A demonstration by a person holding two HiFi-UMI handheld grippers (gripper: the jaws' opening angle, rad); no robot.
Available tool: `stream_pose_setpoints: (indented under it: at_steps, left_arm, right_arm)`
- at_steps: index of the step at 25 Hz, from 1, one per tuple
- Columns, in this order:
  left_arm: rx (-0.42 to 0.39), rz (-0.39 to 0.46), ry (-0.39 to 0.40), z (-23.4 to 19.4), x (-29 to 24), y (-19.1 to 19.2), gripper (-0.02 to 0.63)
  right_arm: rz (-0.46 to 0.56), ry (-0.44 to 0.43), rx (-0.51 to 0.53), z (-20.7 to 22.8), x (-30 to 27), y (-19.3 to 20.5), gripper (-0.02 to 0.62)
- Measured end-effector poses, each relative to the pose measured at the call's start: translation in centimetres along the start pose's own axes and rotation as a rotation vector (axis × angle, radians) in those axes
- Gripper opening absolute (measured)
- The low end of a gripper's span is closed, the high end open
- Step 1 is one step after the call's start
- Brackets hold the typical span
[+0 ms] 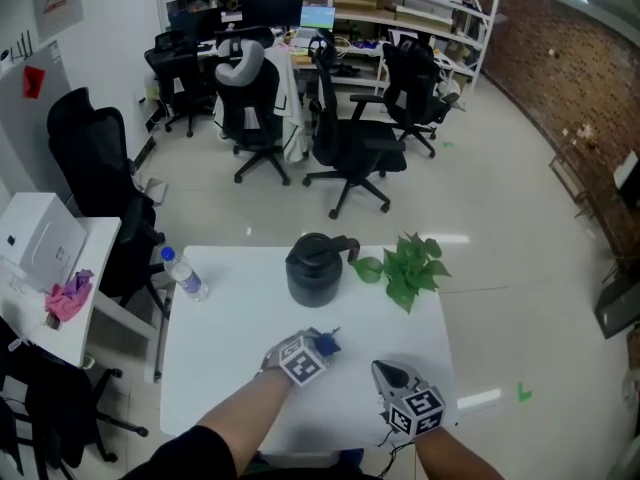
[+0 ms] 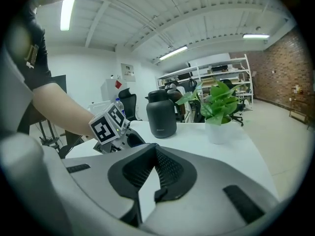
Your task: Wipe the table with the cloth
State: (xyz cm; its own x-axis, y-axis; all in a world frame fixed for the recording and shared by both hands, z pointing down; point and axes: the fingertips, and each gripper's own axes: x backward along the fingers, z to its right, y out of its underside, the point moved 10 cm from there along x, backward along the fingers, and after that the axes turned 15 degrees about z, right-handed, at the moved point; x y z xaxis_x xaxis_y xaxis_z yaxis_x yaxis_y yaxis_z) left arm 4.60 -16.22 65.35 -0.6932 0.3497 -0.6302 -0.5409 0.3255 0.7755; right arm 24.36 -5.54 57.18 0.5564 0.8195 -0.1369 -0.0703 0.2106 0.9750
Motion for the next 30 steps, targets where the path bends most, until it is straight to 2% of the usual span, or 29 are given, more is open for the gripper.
stream_pose_setpoints:
  at_steps: [30]
  left_arm:
    - [0.024,0.041,-0.013,0.0,0.2,0.5,0.200]
  right_arm:
    - [0.004,-0.023,0.029,-0.5,-1.3,-0.5,0.008]
